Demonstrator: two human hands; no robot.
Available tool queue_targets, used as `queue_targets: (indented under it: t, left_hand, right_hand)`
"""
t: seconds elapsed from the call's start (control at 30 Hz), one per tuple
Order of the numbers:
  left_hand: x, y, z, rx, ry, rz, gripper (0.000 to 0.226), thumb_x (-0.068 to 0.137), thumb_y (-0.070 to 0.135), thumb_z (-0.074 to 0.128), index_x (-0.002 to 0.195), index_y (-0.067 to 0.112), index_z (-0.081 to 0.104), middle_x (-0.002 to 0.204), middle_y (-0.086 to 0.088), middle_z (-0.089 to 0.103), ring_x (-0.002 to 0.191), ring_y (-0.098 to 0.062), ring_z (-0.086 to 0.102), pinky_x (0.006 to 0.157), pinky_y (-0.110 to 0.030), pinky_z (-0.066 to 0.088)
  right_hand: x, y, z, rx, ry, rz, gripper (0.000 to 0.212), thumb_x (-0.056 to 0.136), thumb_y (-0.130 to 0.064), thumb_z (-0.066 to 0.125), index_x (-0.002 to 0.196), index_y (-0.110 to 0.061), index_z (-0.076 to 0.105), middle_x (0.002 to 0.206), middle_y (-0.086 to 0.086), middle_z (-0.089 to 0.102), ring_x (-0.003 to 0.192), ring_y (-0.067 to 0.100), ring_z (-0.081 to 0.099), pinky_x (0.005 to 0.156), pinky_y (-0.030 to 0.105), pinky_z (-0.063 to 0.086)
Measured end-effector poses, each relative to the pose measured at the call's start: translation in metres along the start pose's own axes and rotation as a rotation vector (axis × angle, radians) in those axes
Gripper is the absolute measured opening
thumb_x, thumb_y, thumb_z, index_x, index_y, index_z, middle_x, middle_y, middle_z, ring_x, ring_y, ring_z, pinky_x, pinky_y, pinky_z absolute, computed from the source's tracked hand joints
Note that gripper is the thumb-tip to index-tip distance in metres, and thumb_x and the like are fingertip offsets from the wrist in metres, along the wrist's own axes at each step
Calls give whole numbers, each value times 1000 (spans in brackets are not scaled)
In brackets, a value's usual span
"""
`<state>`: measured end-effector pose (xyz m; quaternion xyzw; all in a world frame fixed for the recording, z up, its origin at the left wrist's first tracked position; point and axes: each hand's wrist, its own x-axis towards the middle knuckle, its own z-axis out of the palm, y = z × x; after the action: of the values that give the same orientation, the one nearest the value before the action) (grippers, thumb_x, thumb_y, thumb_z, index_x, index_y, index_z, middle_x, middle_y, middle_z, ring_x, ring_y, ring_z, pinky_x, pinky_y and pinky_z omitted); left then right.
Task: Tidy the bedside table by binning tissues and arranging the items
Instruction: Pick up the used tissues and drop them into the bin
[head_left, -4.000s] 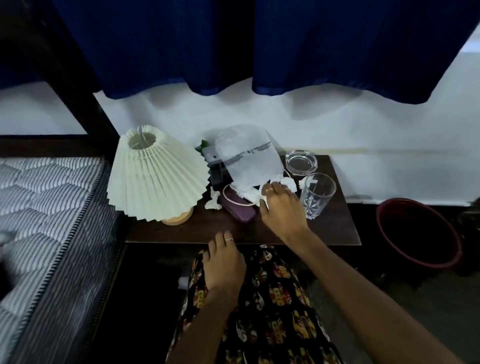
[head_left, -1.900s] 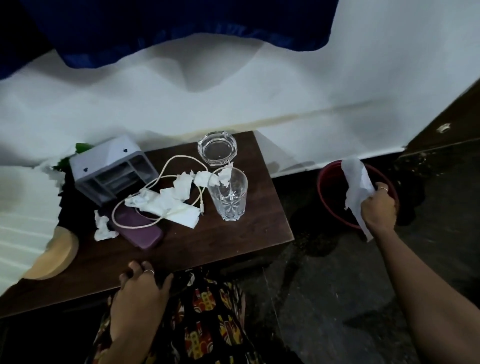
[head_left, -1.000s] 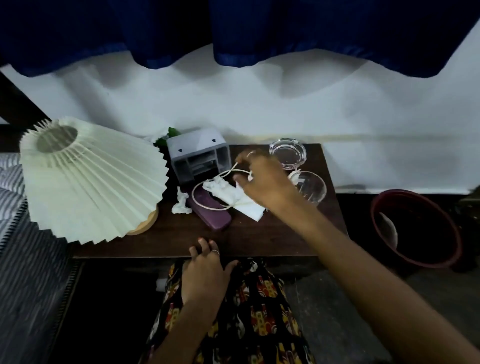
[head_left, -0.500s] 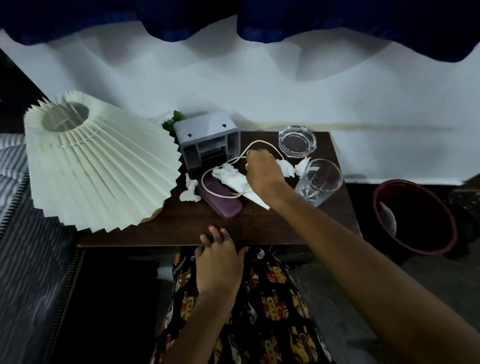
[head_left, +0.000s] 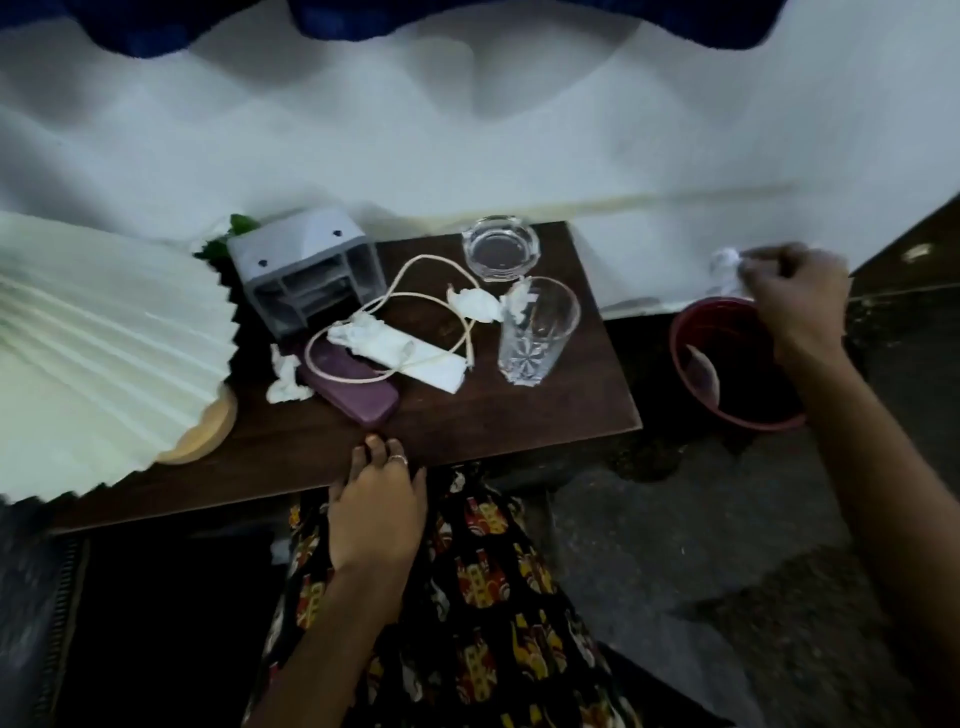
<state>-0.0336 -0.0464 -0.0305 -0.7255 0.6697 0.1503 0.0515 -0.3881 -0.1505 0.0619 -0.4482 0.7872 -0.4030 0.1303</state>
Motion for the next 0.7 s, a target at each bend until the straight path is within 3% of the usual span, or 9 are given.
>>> queue_targets:
  t: [0.07,0.23,0.33,0.37,0.47,0.5,0.57,0.63,0.7]
  left_hand:
    - [2,2,0,7,1,-17,52,95,46,37,132,11,46,140,-9,45,131,-25,39,97,-44,41]
    - [5,5,6,87,23,0,59,88,51,48,113,0,60,116,-20,60,108,-35,58,77,-47,52]
    - [5,8,7,101,18,-10,57,85,47,55,107,-5,62,110,-25,62,102,-40,59,71,-47,53]
    - [6,9,7,111,17,-14,57,85,47,56,106,-5,62,110,-26,61,102,-41,59,71,-48,52]
    - [8,9,8,105,20,-15,56,86,50,52,103,-3,61,107,-24,61,98,-40,60,69,-46,52]
    - [8,9,7,103,19,-13,56,86,52,49,101,-1,61,104,-22,61,95,-39,60,67,-45,52]
    - [9,8,7,114,15,-3,58,85,55,42,97,2,60,99,-19,61,89,-36,61,64,-43,51]
    - [9,8,7,128,16,1,56,86,56,41,95,4,60,97,-17,61,86,-34,62,62,-41,51]
    - [9,10,5,121,13,-7,53,86,55,43,91,5,60,95,-16,60,84,-34,62,61,-41,50]
  right_hand:
    - [9,48,-5,-67,-12,127,25,84,-12,59,103,0,70,97,21,70,84,16,58,72,17,42]
    - [15,153,4,7,-33,528,22,81,-6,63,101,1,70,101,23,69,80,22,61,80,34,54]
    - [11,180,17,188,-53,686,8,83,4,60,88,5,66,81,12,68,63,16,62,47,14,50]
    - [12,185,22,244,-43,727,11,83,6,59,76,-1,64,77,12,68,67,20,63,46,14,51]
    - [18,192,32,355,34,829,24,81,6,59,65,-10,54,84,13,63,100,37,64,84,38,56]
    - [21,190,34,400,59,848,19,81,5,59,68,-7,54,88,13,63,103,36,63,89,41,54]
    - [28,185,34,525,91,870,1,88,0,55,88,0,56,100,16,62,88,26,65,77,28,57]
    - [37,184,33,627,105,887,25,95,-9,49,117,2,52,101,17,60,70,17,61,66,21,57]
    - [46,181,31,668,106,900,40,98,-16,44,133,3,40,119,22,55,71,19,59,78,30,56]
